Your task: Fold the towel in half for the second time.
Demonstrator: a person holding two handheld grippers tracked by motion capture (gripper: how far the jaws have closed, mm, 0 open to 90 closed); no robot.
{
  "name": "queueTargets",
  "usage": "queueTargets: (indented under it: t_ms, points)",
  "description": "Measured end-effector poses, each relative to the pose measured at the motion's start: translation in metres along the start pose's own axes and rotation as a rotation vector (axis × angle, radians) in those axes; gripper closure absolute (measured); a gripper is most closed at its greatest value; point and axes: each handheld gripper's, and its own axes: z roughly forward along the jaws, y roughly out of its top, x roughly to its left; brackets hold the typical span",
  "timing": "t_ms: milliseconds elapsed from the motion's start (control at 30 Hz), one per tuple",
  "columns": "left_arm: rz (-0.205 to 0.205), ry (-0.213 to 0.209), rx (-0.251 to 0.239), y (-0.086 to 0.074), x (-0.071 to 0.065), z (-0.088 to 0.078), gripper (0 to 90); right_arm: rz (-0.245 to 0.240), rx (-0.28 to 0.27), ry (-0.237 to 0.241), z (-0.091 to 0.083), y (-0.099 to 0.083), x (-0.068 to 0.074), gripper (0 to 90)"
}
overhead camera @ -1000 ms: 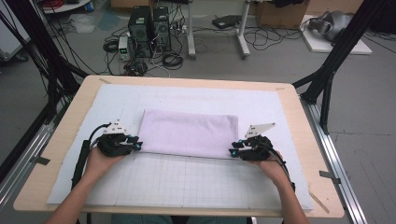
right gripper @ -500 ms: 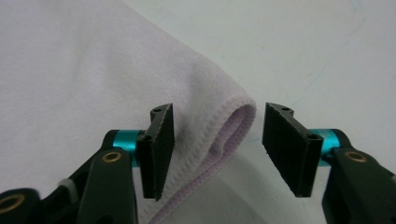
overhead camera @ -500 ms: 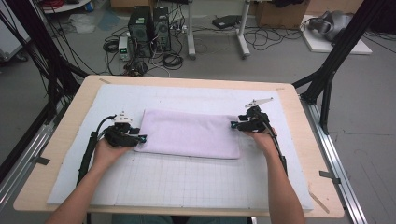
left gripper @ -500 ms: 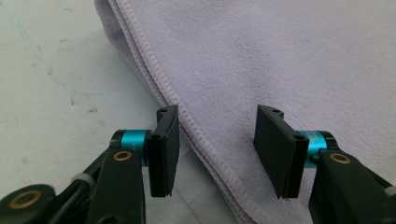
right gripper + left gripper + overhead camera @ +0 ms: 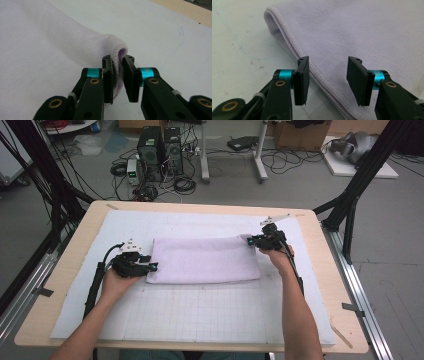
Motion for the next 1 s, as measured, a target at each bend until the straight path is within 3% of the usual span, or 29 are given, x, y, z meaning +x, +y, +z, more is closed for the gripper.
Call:
queueTargets:
  t_ms: [100,167,367,500,700,767,1000]
  points:
    - [0.001,-0.009,-0.024,0.001,0.000,-0.005,53.2,0.014,0.031,0.003,0.000,-0.002,0.001,61.1]
    - [0.014,-0.020,-0.022,0.002,-0.003,-0.007,54.6,0.046,0.028,0.030,-0.004,-0.007,0.002,57.5]
    - [0.036,-0.030,-0.005,0.002,-0.008,-0.005,57.6,0.006,0.015,0.059,-0.021,-0.021,0.029,51.2]
    - [0.037,-0.038,-0.023,0.003,-0.010,-0.008,51.9,0.005,-0.016,0.088,-0.029,-0.029,0.047,45.8]
    - [0.009,-0.039,-0.040,0.004,-0.010,-0.016,34.7,0.018,-0.074,0.065,-0.035,-0.031,0.064,30.9]
    - [0.012,-0.041,-0.042,0.003,-0.012,-0.017,32.8,0.031,-0.104,0.062,-0.038,-0.031,0.070,28.4]
    - [0.044,-0.044,-0.034,0.003,-0.022,-0.022,29.6,0.003,-0.134,0.063,-0.050,-0.039,0.086,21.0]
